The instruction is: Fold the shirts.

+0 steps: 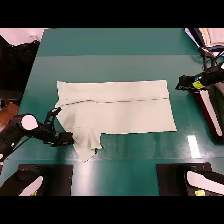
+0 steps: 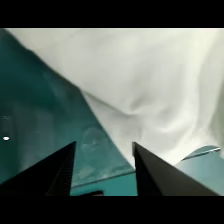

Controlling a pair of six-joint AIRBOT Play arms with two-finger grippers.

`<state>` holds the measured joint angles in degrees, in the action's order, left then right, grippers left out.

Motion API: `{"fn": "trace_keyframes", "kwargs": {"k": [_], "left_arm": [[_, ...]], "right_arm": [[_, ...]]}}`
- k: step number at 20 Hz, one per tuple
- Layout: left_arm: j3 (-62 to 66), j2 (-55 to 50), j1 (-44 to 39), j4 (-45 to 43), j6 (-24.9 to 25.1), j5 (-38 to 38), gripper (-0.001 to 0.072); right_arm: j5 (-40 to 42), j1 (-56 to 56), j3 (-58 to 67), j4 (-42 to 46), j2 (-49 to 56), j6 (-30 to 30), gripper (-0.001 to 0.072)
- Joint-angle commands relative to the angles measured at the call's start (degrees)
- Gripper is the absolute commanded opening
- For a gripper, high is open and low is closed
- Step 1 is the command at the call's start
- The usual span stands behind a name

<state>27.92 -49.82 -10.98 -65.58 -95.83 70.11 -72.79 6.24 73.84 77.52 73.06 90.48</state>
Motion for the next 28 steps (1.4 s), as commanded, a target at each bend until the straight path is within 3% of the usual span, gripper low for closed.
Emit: {"fn": "trace_keyframes", "kwargs": {"k": [1,6,7,8,9,14,21,28], "left_arm": [[-2.80,0.07,-0.33,4.35,0.26,-4.35,0.0425],[-4.70,-0.42,-0.33,4.44,-0.04,-5.86,0.0424],[-4.70,-0.42,-0.33,4.42,-0.20,-6.40,0.0364],[-4.70,-0.42,-0.33,4.42,0.09,-7.10,0.0119],[-4.70,-0.39,-0.33,4.44,0.20,-8.11,0.0030],[1.16,0.13,-0.33,3.89,1.99,-5.07,0.0029],[10.71,0.24,-0.33,3.89,5.84,-0.57,0.0029],[10.71,0.24,-0.33,3.87,6.27,1.46,0.0029]], "right_arm": [[-0.35,-0.07,-0.02,0.00,-0.04,-0.02,0.0389],[-0.87,-0.07,-0.02,0.02,-0.04,-0.11,0.0389],[-1.25,-0.07,-0.02,0.02,-0.04,-0.13,0.0388],[-2.10,-0.07,-0.02,0.02,-0.04,-0.15,0.0389],[-3.34,-0.07,-0.02,0.02,-0.04,-0.87,0.0389],[-10.56,0.68,-6.60,0.26,-1.84,-4.00,0.0388],[-5.05,4.63,-25.66,0.26,-4.22,-4.44,0.0388],[-0.09,4.55,-31.01,0.55,-4.20,-4.44,0.0389]]}}
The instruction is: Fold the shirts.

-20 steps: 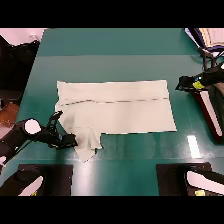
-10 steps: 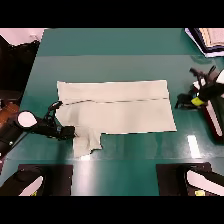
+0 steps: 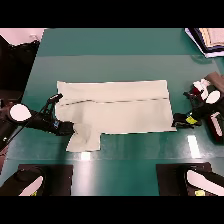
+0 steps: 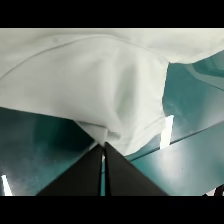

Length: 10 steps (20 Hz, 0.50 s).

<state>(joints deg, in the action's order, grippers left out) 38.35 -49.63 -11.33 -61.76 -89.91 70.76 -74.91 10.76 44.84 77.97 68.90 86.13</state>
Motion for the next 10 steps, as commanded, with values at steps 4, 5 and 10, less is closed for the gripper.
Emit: {"fn": "trace_keyframes", "kwargs": {"k": [4,5,10], "left_arm": [[0.28,0.04,0.02,0.04,0.46,0.70,0.0029],[0.28,0.04,0.02,0.04,1.16,0.52,0.0029],[3.78,0.04,0.02,-1.81,1.46,4.79,0.0028]], "right_arm": [[2.54,-1.05,-2.10,-0.31,-0.04,-0.11,0.0350],[2.58,-1.86,-2.10,-0.28,-0.04,-0.48,0.0237],[0.17,-6.14,-1.95,0.17,-2.12,-2.21,0.0017]]}}
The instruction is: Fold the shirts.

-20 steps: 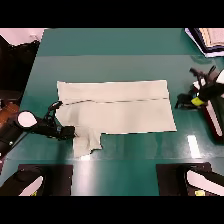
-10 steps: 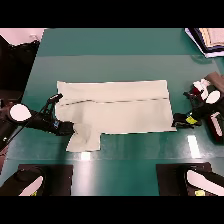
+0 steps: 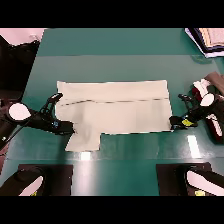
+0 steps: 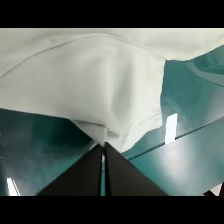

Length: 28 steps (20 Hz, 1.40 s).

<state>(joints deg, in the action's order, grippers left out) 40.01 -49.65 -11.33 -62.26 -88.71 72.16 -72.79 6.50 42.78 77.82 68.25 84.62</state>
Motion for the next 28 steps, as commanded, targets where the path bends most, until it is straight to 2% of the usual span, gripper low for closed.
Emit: {"fn": "trace_keyframes", "kwargs": {"k": [1,7,10,13,16,23,28], "left_arm": [[4.22,0.07,0.02,-2.32,0.28,5.81,0.0029],[22.03,0.07,0.02,-5.07,-0.09,20.46,0.0028],[27.36,0.07,0.02,-6.21,-1.09,21.81,0.0029],[27.47,-0.13,0.02,-8.04,-1.05,15.26,0.0029],[27.06,-0.11,0.02,-10.62,-0.90,5.44,0.0029],[20.24,-1.46,0.02,-18.32,-2.36,-14.58,0.0029],[19.58,-9.40,0.02,-18.78,-2.86,-26.29,0.0030]], "right_arm": [[-2.91,-1.86,0.13,0.31,-3.39,-0.70,0.0017],[-15.43,4.31,0.13,0.13,-17.05,0.66,0.0014],[-16.06,8.46,0.13,-0.35,-22.10,0.85,0.0014],[-13.27,9.29,0.13,-0.35,-24.17,0.83,0.0014],[-9.29,7.72,2.19,-1.22,-22.49,0.85,0.0014],[1.57,2.93,18.12,-3.93,-7.13,0.85,0.0014],[7.30,0.90,26.18,-4.37,4.72,0.85,0.0014]]}}
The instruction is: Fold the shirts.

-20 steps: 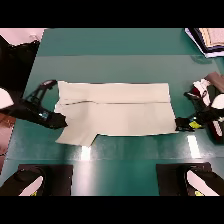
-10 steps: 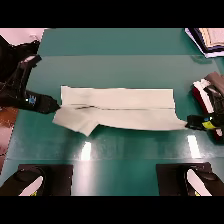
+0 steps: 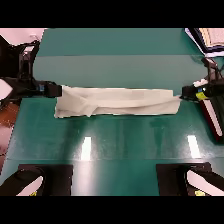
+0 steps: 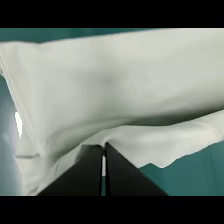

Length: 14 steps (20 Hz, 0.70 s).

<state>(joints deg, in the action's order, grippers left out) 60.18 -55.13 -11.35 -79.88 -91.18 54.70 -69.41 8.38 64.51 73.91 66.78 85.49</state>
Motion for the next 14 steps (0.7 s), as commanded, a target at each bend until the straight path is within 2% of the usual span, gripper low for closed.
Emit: {"fn": "trace_keyframes", "kwargs": {"k": [1,4,9,12,13,14], "left_arm": [[-0.59,-5.55,0.04,-1.16,-0.37,-11.06,0.0030],[-0.59,-10.36,0.07,-1.16,-0.44,-14.82,0.0030],[-0.59,-14.16,0.24,-3.34,-0.57,-15.28,0.0030],[-0.52,-14.14,2.01,-4.22,-4.68,-15.28,0.0052],[-0.52,-14.14,2.93,-4.17,-6.12,-15.32,0.0318],[-0.52,-14.14,3.87,-4.17,-7.37,-15.39,0.0627]], "right_arm": [[4.15,-1.01,5.84,-0.46,8.52,-0.02,0.0015],[4.59,-1.01,8.87,-0.44,14.25,-0.04,0.0016],[7.39,-1.01,9.62,-0.48,18.82,-0.04,0.0017],[9.70,-1.01,9.66,-1.01,19.10,-0.04,0.0022],[10.08,-1.01,10.03,-2.03,19.12,-0.09,0.0099],[10.12,-0.87,10.69,-2.97,19.12,-0.09,0.0384]]}}
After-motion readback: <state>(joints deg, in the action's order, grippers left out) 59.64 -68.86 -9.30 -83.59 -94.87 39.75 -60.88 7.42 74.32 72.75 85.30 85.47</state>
